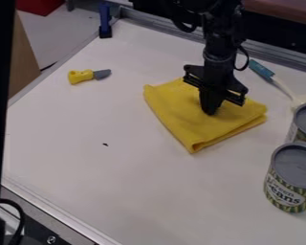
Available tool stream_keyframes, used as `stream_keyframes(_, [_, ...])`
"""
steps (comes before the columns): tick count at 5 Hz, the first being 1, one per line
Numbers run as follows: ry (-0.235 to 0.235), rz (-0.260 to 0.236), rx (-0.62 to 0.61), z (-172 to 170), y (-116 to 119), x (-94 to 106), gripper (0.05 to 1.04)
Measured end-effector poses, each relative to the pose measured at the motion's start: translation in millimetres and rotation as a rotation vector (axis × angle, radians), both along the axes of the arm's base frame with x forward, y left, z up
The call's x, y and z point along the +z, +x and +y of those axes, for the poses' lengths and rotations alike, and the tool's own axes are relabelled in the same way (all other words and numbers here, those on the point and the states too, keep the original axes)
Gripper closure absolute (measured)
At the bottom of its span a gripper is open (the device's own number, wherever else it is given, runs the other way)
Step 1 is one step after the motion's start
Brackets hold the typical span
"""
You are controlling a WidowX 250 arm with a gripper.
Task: Move the yellow cloth to the bottom right corner of the table
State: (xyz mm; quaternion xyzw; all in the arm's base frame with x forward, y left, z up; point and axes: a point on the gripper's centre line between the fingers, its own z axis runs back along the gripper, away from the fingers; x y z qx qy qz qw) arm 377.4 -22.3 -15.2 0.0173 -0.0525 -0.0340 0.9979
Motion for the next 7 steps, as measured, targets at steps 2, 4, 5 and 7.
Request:
stream_keyframes(2, [-0.011,0.058,0.064,12,-10,-4.7,1.031])
stream_keyframes(4, [0.004,0.144,0.321,15,-35,-7.8,1.031])
stream_keyframes(5, [-0.019,0.16,0.407,12,-53,-8.6,1.031])
stream_keyframes(7, [-0.064,0.126,0.499,-4,-94,-10.7,1.031])
